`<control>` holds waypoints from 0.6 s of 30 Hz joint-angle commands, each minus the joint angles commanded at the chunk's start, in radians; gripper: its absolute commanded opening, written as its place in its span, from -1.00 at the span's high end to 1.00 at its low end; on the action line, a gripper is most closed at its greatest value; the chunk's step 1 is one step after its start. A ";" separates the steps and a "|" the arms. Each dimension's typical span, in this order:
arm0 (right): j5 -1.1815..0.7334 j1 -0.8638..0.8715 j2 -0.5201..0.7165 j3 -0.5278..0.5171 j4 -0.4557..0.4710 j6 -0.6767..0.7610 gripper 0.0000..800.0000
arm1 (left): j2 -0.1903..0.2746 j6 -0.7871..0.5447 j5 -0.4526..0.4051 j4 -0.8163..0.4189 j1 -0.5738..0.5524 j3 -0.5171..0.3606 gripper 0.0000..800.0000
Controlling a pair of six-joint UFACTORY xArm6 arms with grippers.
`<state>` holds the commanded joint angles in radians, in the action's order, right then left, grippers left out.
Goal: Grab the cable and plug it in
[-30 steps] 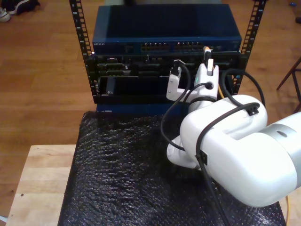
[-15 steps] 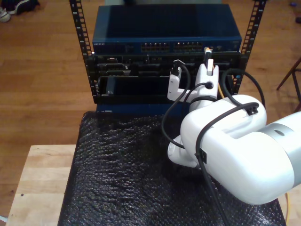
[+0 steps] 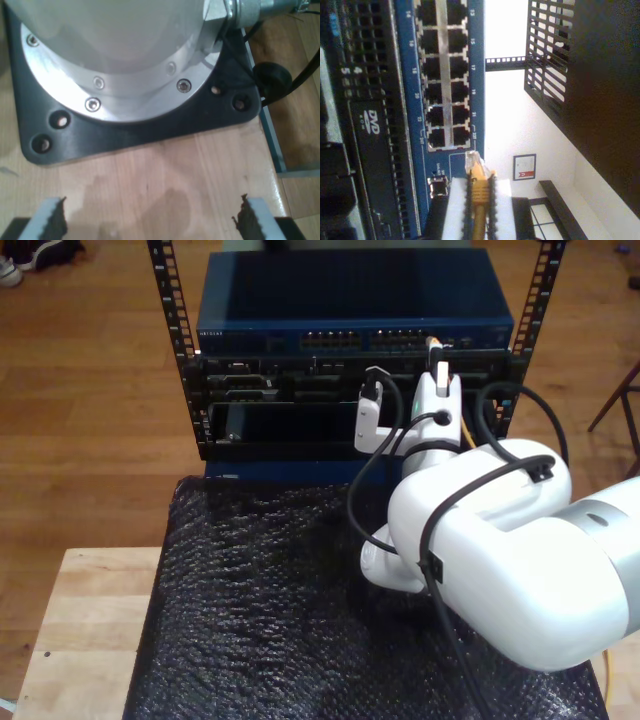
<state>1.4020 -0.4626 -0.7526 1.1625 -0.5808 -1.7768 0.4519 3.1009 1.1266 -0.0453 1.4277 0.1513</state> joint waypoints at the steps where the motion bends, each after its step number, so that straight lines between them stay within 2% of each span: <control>1: 0.000 0.002 0.000 -0.002 0.000 0.000 1.00 | 0.000 0.000 0.000 0.000 0.000 0.000 -1.00; 18: -0.003 0.041 0.000 -0.011 0.080 0.009 1.00 | 0.000 0.000 0.000 0.000 0.000 0.000 -1.00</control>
<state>1.3989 -0.4212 -0.7526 1.1517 -0.5010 -1.7676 0.4519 3.1009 1.1266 -0.0453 1.4277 0.1513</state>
